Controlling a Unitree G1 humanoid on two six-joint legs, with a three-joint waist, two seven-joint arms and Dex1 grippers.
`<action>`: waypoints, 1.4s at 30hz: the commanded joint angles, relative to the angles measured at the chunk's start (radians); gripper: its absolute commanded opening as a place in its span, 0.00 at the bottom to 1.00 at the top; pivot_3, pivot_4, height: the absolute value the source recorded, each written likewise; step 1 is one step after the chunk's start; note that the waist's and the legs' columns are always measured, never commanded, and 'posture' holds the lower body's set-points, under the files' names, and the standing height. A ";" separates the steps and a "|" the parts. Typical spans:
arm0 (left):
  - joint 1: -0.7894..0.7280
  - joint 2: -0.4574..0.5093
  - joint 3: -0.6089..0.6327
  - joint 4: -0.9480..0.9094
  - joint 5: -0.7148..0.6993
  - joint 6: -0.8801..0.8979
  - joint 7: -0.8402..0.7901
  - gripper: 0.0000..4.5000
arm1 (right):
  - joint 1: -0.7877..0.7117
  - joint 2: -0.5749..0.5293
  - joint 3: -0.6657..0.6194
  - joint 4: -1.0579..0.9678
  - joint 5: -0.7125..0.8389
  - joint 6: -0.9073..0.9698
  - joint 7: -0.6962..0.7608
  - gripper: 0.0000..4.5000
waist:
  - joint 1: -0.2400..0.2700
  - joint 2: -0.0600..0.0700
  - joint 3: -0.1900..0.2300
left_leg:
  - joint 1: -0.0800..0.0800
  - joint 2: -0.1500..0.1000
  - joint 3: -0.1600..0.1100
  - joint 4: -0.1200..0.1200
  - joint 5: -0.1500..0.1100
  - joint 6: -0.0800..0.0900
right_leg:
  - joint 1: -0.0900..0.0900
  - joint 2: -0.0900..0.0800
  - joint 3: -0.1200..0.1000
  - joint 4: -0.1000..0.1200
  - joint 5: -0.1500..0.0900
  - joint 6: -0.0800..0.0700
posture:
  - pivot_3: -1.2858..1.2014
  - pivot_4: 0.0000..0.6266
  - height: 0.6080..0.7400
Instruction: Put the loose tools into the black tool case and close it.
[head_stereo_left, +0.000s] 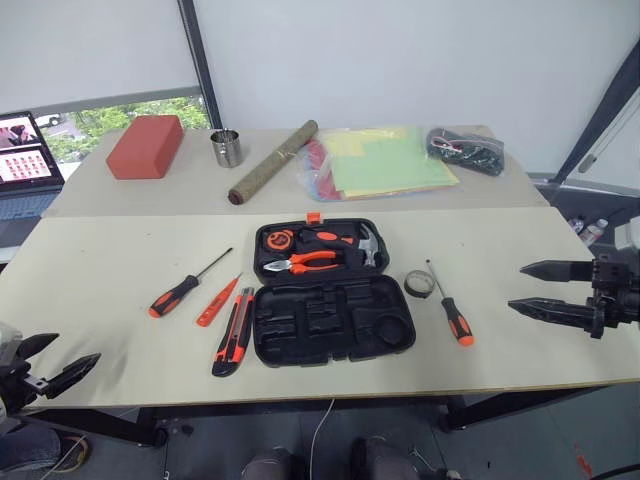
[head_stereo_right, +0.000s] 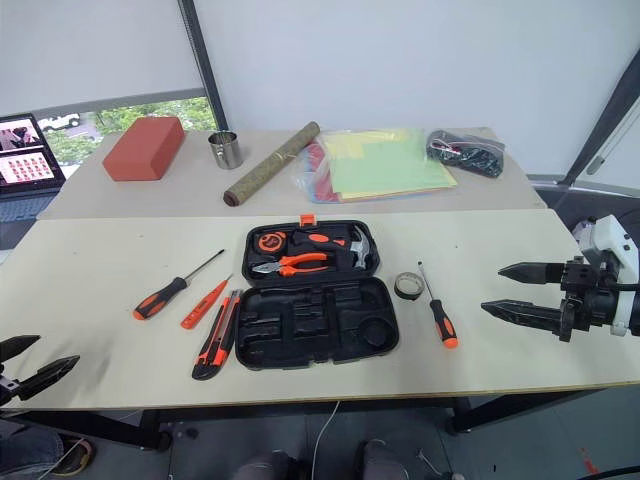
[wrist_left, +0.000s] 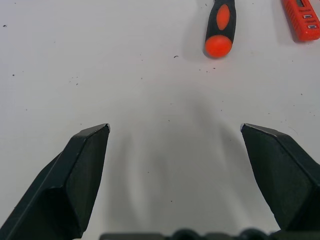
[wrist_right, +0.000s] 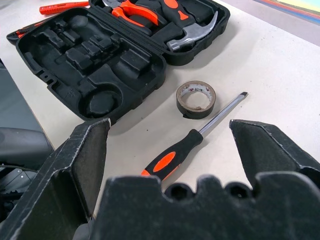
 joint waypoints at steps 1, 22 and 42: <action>0.002 0.009 0.028 -0.029 -0.003 0.002 0.003 1.00 | 0.000 -0.005 -0.028 -0.028 0.002 0.002 -0.002 0.99 | 0.000 0.000 0.000 | 0.000 0.000 0.000 0.000 0.000 0.000 | 0.000 0.000 0.000 0.000 0.000 0.000 | 0.52 0.24 0.97; -0.725 0.100 -0.616 0.387 0.209 0.093 -0.043 1.00 | -0.268 0.137 0.172 -0.408 0.148 0.137 -0.183 0.99 | -0.003 0.000 0.000 | -0.004 0.000 0.001 0.002 0.001 -0.001 | -0.001 0.001 -0.009 0.001 0.002 -0.001 | 0.52 0.24 0.97; -1.105 0.071 -0.713 0.311 0.111 0.077 -0.421 0.21 | -0.049 0.147 0.123 -0.521 0.149 0.152 -0.206 1.00 | 0.004 -0.004 0.001 | -0.018 0.002 -0.008 0.020 0.006 0.008 | -0.001 -0.002 -0.023 0.005 0.003 0.001 | 0.52 0.24 0.97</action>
